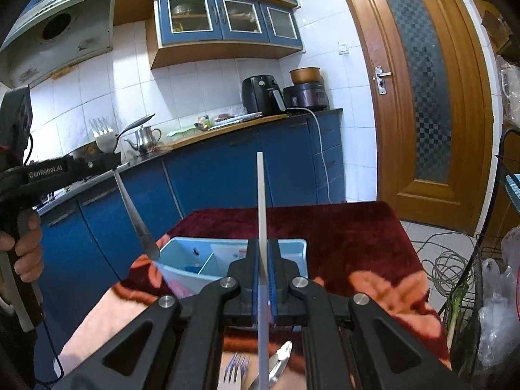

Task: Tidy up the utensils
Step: 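Lift the fork with the left tool while the right tool carries the chopstick to the blue box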

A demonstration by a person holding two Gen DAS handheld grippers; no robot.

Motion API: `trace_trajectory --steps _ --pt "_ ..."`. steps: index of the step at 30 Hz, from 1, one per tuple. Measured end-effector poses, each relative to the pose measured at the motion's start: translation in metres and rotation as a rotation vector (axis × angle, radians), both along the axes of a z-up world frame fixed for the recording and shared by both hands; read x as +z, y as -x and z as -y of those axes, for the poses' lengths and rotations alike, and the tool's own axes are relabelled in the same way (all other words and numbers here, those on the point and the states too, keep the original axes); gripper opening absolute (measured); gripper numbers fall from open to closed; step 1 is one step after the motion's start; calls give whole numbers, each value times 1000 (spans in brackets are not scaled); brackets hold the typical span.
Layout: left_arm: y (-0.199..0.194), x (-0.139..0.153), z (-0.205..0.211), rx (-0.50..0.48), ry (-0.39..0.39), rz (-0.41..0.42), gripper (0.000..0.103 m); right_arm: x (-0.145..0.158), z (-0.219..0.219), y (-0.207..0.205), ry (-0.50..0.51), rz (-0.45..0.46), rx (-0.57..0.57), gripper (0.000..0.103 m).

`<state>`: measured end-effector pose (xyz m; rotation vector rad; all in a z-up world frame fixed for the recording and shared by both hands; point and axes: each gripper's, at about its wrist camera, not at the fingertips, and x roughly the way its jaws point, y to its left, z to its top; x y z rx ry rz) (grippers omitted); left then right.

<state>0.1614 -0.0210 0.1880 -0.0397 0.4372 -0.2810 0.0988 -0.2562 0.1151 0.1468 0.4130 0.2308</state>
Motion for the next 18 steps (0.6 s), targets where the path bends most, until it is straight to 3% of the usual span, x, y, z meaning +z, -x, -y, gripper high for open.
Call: trace_trajectory --steps 8,18 --pt "-27 -37 9 13 -40 -27 2 5 -1 -29 2 88 -48 7" --pt "-48 -84 12 0 -41 -74 2 -17 -13 -80 7 120 -100 7"
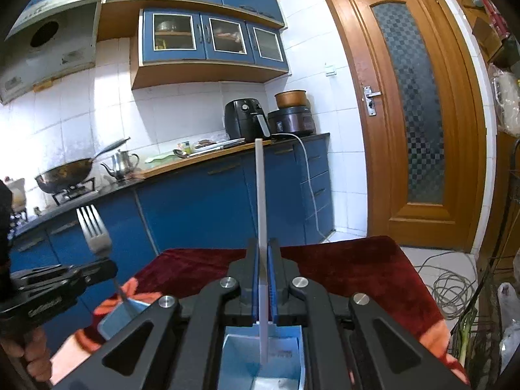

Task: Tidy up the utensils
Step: 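Lift the fork with the left tool while the right tool carries the chopstick to the blue box, then open the left tool over the box while the right tool releases the chopstick inside, then grasp a wooden chopstick with the left tool while the right tool grasps a white-handled fork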

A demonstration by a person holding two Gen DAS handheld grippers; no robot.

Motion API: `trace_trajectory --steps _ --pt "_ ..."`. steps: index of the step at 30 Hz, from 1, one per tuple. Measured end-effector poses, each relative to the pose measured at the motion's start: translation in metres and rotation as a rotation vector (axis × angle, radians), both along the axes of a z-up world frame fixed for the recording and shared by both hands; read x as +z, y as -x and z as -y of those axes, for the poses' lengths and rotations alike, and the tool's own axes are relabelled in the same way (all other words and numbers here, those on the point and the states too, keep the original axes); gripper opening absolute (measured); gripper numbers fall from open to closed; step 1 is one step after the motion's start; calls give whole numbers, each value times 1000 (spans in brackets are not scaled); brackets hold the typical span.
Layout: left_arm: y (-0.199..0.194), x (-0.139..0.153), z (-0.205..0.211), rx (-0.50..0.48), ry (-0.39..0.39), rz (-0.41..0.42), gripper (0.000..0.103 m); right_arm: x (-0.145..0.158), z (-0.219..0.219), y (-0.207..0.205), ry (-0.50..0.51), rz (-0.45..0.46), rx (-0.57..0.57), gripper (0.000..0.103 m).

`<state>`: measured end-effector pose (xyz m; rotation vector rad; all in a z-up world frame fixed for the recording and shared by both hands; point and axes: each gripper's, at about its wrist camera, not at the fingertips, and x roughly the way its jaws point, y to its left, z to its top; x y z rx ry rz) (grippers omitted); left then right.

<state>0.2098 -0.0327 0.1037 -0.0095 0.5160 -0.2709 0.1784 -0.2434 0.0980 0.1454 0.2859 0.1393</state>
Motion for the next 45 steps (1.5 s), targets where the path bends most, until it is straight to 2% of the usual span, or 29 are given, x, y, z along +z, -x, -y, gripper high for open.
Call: trace_trajectory --steps 9,11,14,16,24,32,40,45 --pt "-10 -31 0 -20 1 -66 2 -25 -15 -1 99 -54 29 8" --pt "-7 -30 1 -23 -7 -51 4 -25 -17 2 105 -61 37 12" --pt "-1 -26 2 -28 -13 -54 16 -24 -18 10 113 -56 44 22" --pt "4 -22 1 -31 -11 -48 19 -23 -18 15 111 -55 44 22" --pt "30 -11 -7 -42 1 -58 21 -11 -17 42 83 -73 43 24" --pt "66 -4 -10 -75 1 -57 21 -8 -16 76 69 -136 40 25" --pt "95 -14 -14 -71 -37 -132 22 -13 -22 107 82 -236 61 25" --pt "100 -30 -18 -74 -44 -226 22 -26 -21 112 88 -332 84 25"
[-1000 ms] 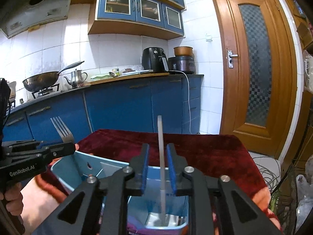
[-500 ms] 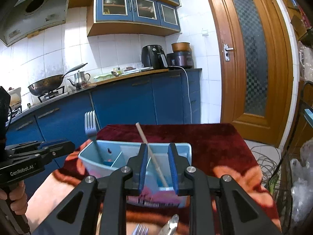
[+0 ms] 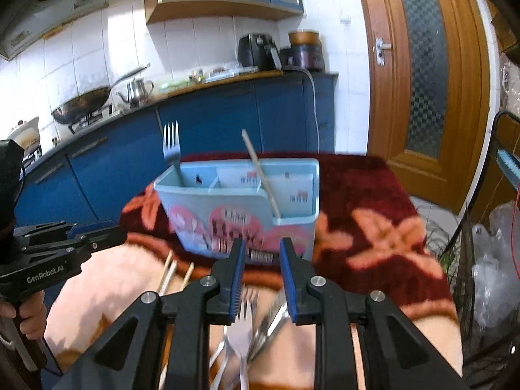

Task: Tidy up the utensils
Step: 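Grasp a wooden chopstick with the left tool while the right tool grasps a white-handled fork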

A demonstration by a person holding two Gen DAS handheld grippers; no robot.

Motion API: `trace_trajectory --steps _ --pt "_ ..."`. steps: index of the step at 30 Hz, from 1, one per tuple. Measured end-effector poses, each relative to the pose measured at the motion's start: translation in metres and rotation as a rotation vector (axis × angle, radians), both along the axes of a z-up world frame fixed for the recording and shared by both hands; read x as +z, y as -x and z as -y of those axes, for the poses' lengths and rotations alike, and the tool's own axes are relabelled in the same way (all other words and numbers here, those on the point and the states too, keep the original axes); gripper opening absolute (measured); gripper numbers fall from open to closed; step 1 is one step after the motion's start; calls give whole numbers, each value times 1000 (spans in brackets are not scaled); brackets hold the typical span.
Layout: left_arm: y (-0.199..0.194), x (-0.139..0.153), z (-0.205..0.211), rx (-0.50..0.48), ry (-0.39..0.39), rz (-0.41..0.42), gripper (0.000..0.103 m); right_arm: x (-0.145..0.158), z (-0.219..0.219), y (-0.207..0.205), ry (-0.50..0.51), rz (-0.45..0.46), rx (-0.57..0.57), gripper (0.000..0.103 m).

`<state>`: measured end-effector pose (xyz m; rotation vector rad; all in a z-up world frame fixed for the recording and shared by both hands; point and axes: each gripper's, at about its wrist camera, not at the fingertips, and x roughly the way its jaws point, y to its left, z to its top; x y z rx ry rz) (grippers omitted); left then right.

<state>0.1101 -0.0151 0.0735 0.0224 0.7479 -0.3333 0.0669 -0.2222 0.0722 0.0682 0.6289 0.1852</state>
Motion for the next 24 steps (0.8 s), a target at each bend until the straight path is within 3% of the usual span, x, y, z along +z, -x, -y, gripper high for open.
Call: trace_trajectory --steps 10,17,24 --pt "-5 -38 -2 2 -50 -143 23 -33 -2 1 -8 -172 50 30" --pt "-15 -62 2 4 -61 -232 23 -46 -7 -1 -1 -227 78 31" --pt "-25 -72 2 22 -54 -269 23 -56 -12 -5 -5 -272 109 32"
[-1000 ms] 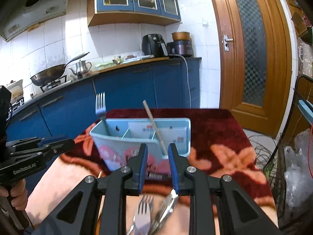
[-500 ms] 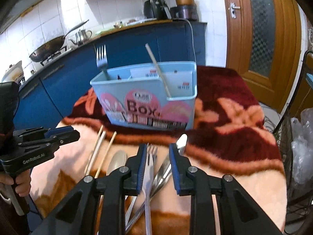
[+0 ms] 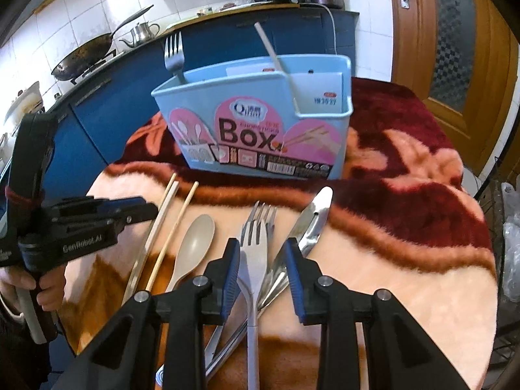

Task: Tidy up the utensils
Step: 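Grasp a wooden chopstick with the left tool while the right tool grasps a white-handled fork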

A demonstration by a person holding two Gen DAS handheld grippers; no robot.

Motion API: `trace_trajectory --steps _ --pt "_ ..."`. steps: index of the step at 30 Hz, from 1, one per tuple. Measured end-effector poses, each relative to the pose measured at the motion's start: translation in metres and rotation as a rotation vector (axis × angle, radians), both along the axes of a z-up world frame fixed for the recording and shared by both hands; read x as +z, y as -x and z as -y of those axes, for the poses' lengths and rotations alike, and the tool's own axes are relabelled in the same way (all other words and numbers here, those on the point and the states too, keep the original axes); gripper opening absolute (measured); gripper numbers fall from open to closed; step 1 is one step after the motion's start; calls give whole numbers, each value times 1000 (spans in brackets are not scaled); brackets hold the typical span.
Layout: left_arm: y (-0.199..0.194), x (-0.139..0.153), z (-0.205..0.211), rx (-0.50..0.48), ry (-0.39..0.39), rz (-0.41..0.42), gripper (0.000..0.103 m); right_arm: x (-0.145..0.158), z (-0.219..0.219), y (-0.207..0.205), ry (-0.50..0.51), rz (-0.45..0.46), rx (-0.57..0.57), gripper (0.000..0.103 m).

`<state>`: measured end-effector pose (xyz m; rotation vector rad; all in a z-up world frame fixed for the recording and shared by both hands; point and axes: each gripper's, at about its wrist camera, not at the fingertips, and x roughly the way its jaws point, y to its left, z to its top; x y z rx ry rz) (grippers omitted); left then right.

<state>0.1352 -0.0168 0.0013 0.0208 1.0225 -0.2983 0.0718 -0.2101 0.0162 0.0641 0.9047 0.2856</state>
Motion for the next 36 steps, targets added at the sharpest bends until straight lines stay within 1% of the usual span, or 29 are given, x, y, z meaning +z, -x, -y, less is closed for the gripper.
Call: trace_trajectory --steps 8,13,15,17,19,22,23,28,31,34,36 --pt "-17 -2 5 2 -2 -24 25 -6 -5 -7 -5 -31 23 32" --pt "-29 -5 5 14 33 -61 24 -7 -4 -12 -19 -48 33 32" --pt "-32 -5 5 16 49 -70 21 -7 -3 -14 -33 -57 36 31" --pt "-34 -5 3 13 60 -76 16 -7 -2 -15 -46 -64 42 27" --pt "-35 -5 3 7 75 -81 10 -7 -3 -15 -46 -64 49 27" --pt "-33 -5 1 5 104 -88 5 -6 0 -14 -65 -68 43 26" --pt "-32 -5 0 5 113 -86 4 -6 2 -13 -83 -67 35 26" --pt "-22 0 -4 2 149 -65 4 -1 7 -7 -115 -37 22 26" --pt "-13 9 -5 -2 173 -35 4 8 10 0 -140 9 15 26" --pt "-2 24 -7 -4 195 30 4 18 13 9 -161 76 8 26" --pt "5 37 -7 -7 202 91 4 24 14 13 -170 115 4 25"
